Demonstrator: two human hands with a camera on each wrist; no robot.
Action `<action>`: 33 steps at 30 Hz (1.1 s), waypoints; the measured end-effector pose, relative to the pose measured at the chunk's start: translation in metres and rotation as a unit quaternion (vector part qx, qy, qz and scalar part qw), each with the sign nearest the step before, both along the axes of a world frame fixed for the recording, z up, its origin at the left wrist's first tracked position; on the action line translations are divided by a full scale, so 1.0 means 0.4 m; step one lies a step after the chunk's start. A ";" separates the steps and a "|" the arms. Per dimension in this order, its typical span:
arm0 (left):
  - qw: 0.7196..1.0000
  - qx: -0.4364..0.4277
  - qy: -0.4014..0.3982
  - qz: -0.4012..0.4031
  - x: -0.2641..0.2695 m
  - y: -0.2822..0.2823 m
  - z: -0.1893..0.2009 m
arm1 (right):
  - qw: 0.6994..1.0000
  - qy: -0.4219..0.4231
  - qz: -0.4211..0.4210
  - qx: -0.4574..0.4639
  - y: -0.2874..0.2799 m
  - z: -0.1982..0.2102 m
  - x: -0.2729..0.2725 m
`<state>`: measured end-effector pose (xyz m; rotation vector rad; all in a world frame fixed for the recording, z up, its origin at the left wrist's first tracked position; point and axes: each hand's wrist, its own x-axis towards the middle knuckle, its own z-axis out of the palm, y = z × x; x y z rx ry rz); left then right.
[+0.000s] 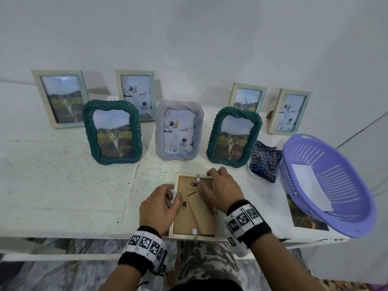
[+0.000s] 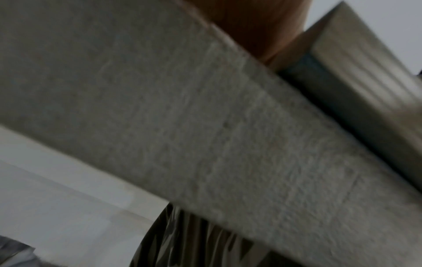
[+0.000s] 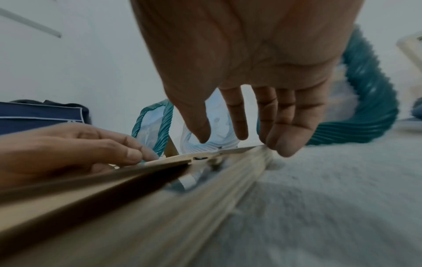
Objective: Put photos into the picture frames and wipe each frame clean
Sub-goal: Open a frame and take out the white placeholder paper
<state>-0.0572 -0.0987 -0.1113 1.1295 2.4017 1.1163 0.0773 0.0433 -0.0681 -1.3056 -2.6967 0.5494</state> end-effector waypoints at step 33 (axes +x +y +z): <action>1.000 0.014 -0.013 -0.010 -0.007 -0.006 0.003 | 0.986 0.049 0.141 0.075 -0.242 -0.012 0.148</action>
